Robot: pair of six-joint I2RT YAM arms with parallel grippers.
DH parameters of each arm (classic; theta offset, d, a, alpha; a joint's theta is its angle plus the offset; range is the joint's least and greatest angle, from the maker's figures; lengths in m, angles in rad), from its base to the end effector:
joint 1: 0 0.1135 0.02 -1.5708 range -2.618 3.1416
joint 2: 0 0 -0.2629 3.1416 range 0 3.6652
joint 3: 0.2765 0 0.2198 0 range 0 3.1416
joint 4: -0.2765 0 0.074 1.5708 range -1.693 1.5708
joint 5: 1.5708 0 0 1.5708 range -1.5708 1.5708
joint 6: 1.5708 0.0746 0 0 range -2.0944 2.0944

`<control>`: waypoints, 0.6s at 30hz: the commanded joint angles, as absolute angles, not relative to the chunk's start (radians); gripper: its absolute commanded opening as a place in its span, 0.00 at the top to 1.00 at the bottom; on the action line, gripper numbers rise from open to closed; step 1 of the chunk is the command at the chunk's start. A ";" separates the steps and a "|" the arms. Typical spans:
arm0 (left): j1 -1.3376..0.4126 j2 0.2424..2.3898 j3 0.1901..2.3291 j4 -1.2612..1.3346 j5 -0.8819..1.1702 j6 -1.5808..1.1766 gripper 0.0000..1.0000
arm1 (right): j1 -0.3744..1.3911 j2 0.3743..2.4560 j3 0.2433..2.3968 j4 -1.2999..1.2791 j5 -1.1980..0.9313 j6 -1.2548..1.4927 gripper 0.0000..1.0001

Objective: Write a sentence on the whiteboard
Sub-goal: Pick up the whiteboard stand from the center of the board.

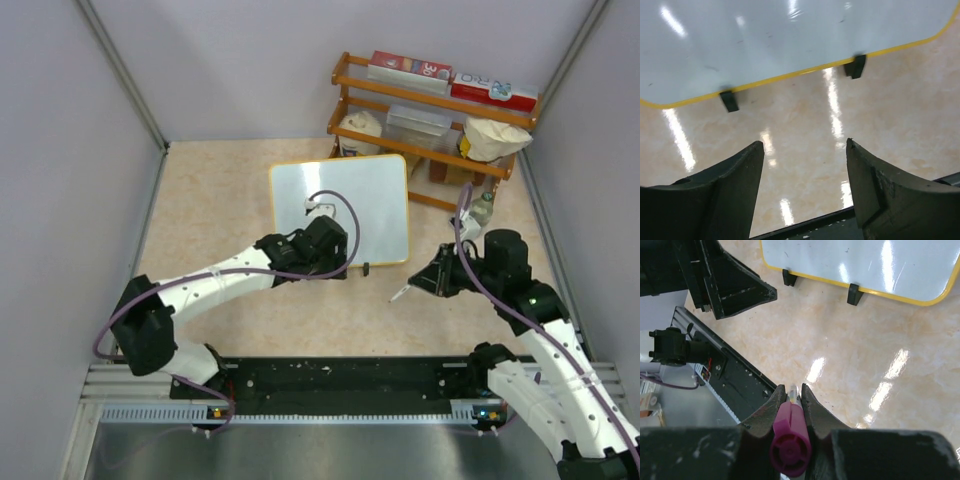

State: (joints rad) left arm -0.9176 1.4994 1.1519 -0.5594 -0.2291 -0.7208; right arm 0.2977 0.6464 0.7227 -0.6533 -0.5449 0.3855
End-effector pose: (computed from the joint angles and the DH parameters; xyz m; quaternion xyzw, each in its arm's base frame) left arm 0.2024 -0.2366 0.2446 0.0552 0.9383 -0.1628 0.3000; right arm 0.1147 0.0757 0.2726 -0.0910 0.8515 0.3767 0.3533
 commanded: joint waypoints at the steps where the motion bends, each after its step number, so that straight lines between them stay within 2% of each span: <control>1: -0.890 1.414 1.019 -0.637 -0.359 -0.785 0.30 | 0.288 0.664 0.735 -0.574 -0.575 0.390 1.00; 6: -0.845 1.399 0.896 -0.551 -0.319 -0.796 0.34 | 0.288 0.684 0.710 -0.515 -0.594 0.406 1.00; 18: -0.813 1.594 0.940 -0.463 -0.325 -0.750 0.39 | 0.288 0.695 0.681 -0.463 -0.606 0.420 1.00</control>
